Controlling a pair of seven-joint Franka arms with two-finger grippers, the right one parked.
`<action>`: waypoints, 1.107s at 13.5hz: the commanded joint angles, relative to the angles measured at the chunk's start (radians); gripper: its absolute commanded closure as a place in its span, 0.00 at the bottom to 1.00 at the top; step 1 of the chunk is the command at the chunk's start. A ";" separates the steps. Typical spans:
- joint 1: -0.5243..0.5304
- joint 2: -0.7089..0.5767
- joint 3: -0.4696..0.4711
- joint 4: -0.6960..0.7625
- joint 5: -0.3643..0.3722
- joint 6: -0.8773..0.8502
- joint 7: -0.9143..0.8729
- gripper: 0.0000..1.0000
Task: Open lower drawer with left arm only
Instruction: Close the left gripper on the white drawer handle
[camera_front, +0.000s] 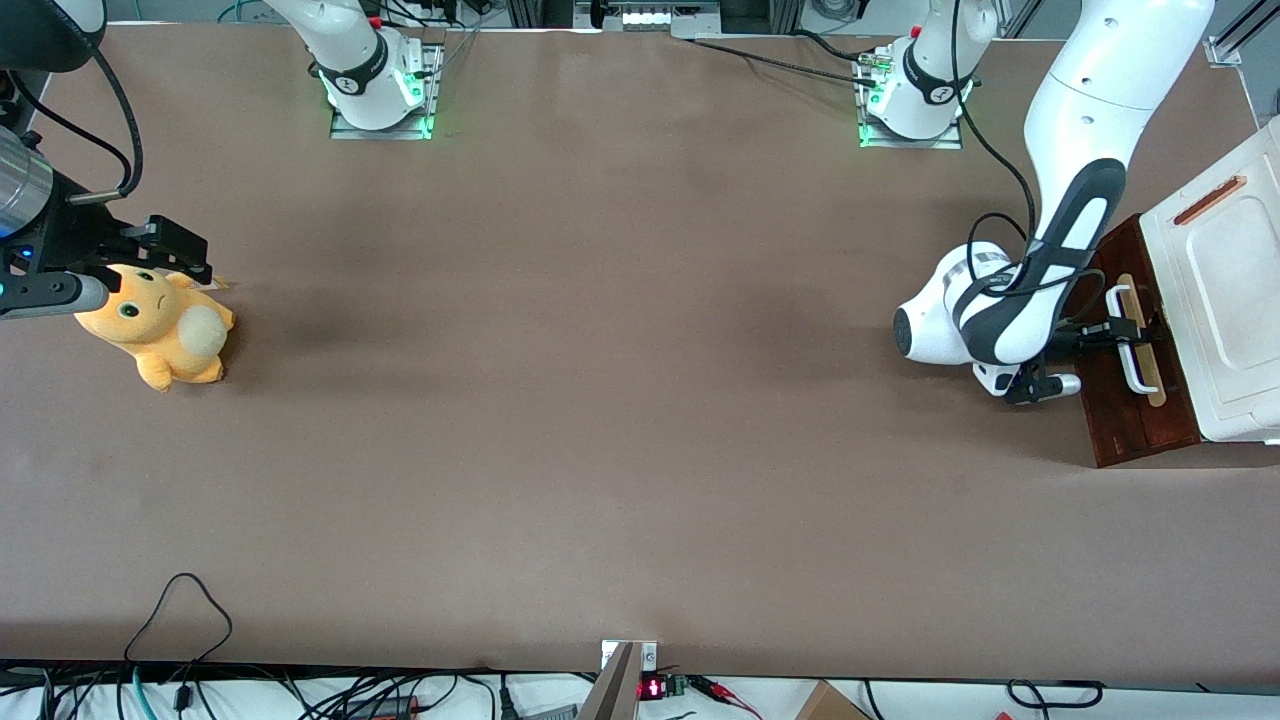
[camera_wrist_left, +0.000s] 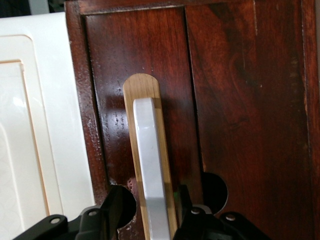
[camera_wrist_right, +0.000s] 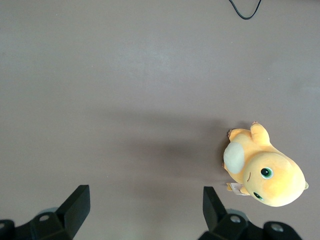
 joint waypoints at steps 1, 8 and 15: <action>-0.014 0.002 0.008 -0.028 0.046 -0.024 -0.050 0.47; -0.008 0.005 0.008 -0.028 0.047 -0.024 -0.049 0.62; -0.006 0.005 0.008 -0.030 0.047 -0.022 -0.045 0.72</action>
